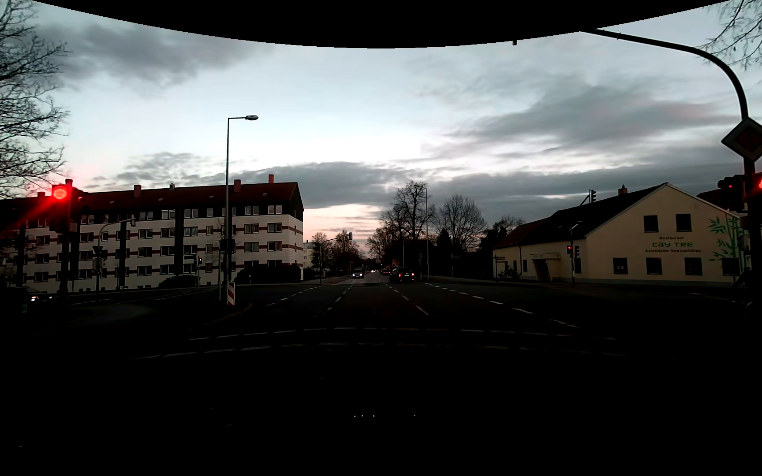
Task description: Follow the waypoints while adhering to traffic rules and regulations
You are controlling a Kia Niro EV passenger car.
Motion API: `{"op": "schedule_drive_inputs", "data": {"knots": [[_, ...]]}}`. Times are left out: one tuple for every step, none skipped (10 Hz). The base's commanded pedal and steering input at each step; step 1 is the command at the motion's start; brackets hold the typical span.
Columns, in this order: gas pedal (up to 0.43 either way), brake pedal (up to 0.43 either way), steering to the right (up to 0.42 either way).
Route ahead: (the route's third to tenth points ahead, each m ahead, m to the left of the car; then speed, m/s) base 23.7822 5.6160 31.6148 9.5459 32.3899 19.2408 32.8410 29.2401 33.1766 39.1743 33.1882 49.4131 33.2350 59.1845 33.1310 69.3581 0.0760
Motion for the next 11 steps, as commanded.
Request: {"op": "schedule_drive_inputs", "data": {"knots": [[0.0,0.195,0.009],[0.0,0.213,0.009],[0.0,0.317,0.01],[0.0,0.433,0.009],[0.0,0.518,0.008],[0.0,0.524,0.008],[0.0,0.53,0.009],[0.0,0.53,0.009],[0.0,0.537,0.009],[0.0,0.537,0.009],[0.0,0.53,0.009]]}}
